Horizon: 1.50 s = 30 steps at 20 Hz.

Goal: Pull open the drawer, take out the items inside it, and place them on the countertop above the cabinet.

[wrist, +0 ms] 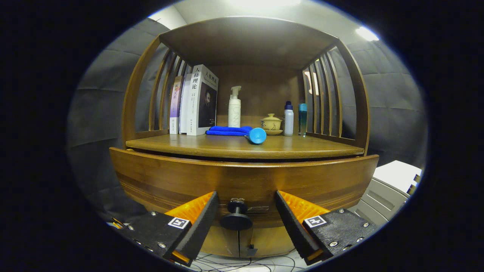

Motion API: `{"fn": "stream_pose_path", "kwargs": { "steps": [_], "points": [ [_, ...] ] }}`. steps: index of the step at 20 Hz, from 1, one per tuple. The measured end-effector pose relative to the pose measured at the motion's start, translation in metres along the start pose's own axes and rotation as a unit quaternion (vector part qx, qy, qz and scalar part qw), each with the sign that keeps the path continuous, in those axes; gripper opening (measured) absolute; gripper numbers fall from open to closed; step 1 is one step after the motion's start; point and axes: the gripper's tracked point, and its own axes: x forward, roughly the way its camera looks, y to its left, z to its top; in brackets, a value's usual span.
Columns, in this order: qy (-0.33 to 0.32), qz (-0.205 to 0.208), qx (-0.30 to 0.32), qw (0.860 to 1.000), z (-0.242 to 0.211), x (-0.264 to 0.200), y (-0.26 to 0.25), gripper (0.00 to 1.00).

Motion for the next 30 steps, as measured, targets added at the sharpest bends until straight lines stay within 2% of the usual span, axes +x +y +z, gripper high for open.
{"fn": "stream_pose_path", "kwargs": {
  "steps": [8, 14, 18, 22, 30],
  "points": [
    [0.001, -0.001, 0.0, 1.0, 0.002, 0.033, -0.004, 0.95],
    [0.004, 0.007, 0.003, 1.0, 0.007, 0.025, -0.001, 0.95],
    [-0.006, -0.002, -0.012, 1.0, 0.014, 0.0, -0.007, 0.95],
    [-0.021, -0.007, -0.02, 1.0, 0.024, -0.044, -0.004, 0.95],
    [-0.065, 0.007, -0.014, 0.998, 0.076, -0.111, 0.018, 0.95]
  ]
}}
